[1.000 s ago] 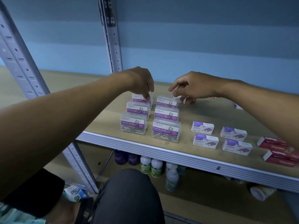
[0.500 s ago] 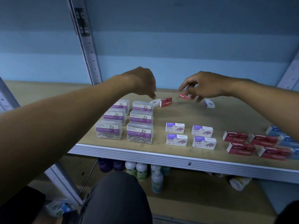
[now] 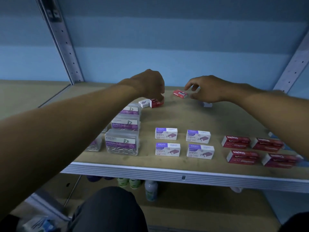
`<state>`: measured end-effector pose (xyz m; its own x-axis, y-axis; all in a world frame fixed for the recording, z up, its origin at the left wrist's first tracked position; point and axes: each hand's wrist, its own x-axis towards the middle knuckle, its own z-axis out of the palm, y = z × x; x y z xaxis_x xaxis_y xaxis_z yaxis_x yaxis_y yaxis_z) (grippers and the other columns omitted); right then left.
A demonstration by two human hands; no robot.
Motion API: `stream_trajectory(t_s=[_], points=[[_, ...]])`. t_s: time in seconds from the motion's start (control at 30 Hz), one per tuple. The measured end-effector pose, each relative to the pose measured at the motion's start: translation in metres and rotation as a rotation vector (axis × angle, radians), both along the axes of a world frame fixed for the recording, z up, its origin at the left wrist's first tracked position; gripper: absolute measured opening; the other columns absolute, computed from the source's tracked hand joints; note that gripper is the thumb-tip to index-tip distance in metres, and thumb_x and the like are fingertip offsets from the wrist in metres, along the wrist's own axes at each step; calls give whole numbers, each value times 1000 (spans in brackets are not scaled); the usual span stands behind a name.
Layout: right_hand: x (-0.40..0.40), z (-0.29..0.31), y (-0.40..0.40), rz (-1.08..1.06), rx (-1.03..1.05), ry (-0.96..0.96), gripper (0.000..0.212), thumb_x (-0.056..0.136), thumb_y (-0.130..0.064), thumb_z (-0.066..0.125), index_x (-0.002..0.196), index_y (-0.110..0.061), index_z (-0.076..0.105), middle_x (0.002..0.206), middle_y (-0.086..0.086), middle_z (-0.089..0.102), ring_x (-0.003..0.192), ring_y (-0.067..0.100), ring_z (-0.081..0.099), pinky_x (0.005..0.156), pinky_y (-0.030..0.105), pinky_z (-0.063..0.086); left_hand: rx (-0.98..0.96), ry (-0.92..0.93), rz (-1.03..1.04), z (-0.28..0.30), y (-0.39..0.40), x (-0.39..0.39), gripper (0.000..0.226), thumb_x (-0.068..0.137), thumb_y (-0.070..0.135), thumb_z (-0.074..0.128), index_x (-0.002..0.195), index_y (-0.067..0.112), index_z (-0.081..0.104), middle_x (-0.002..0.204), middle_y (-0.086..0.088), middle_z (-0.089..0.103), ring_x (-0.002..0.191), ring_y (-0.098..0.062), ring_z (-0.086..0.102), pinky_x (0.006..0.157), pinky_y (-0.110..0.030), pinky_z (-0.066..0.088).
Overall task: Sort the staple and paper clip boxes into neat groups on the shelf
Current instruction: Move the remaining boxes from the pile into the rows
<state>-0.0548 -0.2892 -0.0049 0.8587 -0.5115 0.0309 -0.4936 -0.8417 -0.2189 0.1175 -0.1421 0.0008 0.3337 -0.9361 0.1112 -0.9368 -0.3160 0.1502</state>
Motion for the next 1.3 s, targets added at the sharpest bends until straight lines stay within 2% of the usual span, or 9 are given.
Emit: stream_trajectory(t_s=[0.17, 0.33, 0.43, 0.6, 0.73, 0.83, 0.97, 1.1, 1.3], points=[[22, -17, -18, -17, -47, 59, 46, 94, -39, 61, 139, -33, 52, 142, 5, 55, 120, 26, 57, 98, 35, 46, 12, 23, 14, -15, -13, 11, 23, 80, 32, 77, 100, 23, 77, 107, 5, 71, 100, -16, 64, 85, -29, 51], [38, -35, -22, 6, -76, 176, 58, 98, -20, 47, 152, -39, 37, 153, 6, 44, 135, 30, 45, 109, 40, 40, 7, 15, 5, -22, -16, 15, 21, 79, 24, 79, 100, 22, 78, 103, 3, 73, 95, -17, 67, 76, -27, 51], [42, -42, -18, 2, -70, 143, 50, 100, -23, 46, 148, -37, 45, 152, 5, 47, 134, 29, 46, 107, 39, 41, -12, -3, -6, -23, -14, 13, 23, 82, 15, 73, 104, 22, 77, 107, 2, 72, 97, -18, 67, 81, -29, 54], [37, -41, -17, -5, -39, -99, 19, 93, -44, 63, 102, -29, 70, 116, -4, 69, 107, 18, 61, 86, 29, 46, -1, -7, -15, -20, -9, 5, 25, 80, 13, 72, 102, 23, 78, 103, 1, 73, 94, -17, 67, 81, -30, 55], [26, -39, -7, -3, -56, -137, 22, 84, -46, 69, 83, -24, 69, 98, -6, 70, 95, 17, 63, 84, 34, 53, 52, 14, -5, -16, -3, -6, 22, 81, 12, 71, 99, 23, 78, 95, 1, 75, 86, -21, 72, 79, -32, 58], [19, -40, 3, 9, -78, -177, 30, 81, -47, 72, 71, -20, 65, 82, -9, 66, 85, 15, 62, 69, 30, 47, 90, 47, -3, -12, 4, -16, 21, 81, 9, 69, 94, 23, 76, 82, -1, 74, 72, -23, 74, 69, -29, 59], [6, -37, 18, 50, -58, -180, 19, 81, -33, 78, 73, -19, 67, 78, -11, 65, 84, 12, 60, 68, 24, 39, 97, 68, -16, -13, 10, -26, 20, 80, 13, 73, 95, 25, 77, 90, 3, 74, 82, -21, 74, 75, -33, 60], [-7, -30, 28, 37, -22, -116, 12, 75, -27, 78, 85, -27, 71, 88, -11, 70, 90, 11, 66, 77, 29, 53, 102, 84, -20, -11, 16, -35, 20, 79, 17, 75, 96, 26, 77, 91, 7, 71, 87, -18, 71, 78, -33, 59], [-32, -15, 39, 43, 64, -39, 12, 80, -29, 75, 92, -31, 78, 90, -16, 74, 91, 3, 67, 86, 32, 56, 149, 176, 5, -7, 23, -49, 19, 81, 13, 75, 96, 26, 76, 94, 5, 73, 71, -18, 75, 71, -29, 61]])
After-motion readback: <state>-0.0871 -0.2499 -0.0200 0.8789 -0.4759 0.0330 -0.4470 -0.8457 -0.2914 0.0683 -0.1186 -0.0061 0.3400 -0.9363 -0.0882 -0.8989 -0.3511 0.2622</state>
